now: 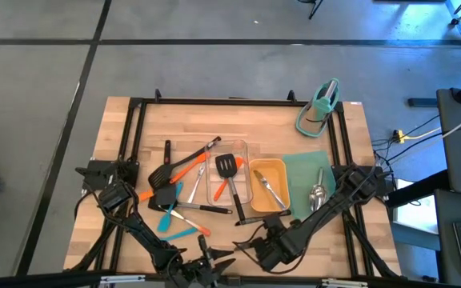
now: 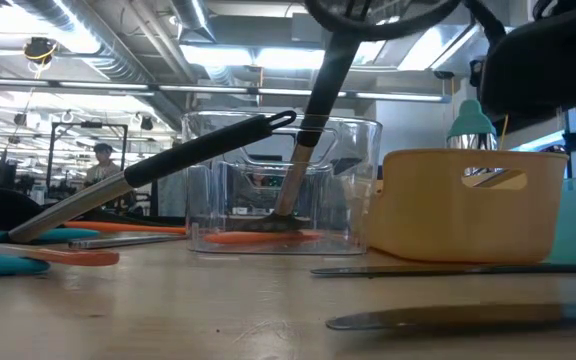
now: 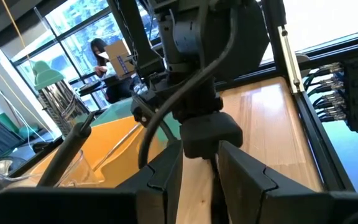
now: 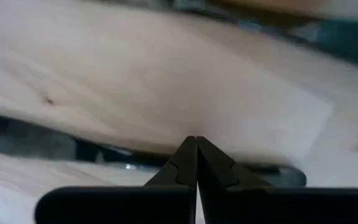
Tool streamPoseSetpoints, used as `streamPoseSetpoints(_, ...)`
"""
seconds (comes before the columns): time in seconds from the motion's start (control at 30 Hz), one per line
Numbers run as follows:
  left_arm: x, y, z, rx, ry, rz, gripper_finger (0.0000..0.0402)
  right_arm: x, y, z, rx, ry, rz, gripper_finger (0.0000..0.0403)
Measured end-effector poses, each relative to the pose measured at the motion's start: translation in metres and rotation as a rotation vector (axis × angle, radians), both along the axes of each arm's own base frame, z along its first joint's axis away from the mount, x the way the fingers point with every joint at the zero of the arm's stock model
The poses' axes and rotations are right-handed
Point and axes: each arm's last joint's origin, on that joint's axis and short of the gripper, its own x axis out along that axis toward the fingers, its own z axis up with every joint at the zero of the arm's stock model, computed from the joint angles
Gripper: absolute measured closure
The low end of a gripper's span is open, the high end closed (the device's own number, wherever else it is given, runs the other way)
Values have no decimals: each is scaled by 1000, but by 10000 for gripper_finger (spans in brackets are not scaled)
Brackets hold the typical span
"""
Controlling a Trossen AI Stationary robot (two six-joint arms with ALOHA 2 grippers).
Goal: Pick & Place Kitchen Items
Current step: Adjust the black table knife, then adjust the bins
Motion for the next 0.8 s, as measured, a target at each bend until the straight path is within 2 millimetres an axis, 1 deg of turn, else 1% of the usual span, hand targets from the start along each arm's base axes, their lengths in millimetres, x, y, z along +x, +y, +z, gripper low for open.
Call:
streamPoseSetpoints(0.27, 0, 0, 0, 0, 0, 0, 304, 0, 5, -1, 57, 34, 19, 403)
streamPoseSetpoints(0.47, 0, 0, 0, 0, 0, 0, 304, -1, 18, 4, 164, 60, 40, 403)
streamPoseSetpoints(0.57, 0, 0, 0, 0, 0, 0, 304, -1, 22, 4, 191, 53, 53, 403)
streamPoseSetpoints(0.67, 0, 0, 0, -5, -2, 1, 304, -2, 21, 4, 164, 49, 53, 403)
streamPoseSetpoints(0.8, 0, 0, 0, -7, -2, 0, 304, -4, 17, 6, 77, 12, 56, 403)
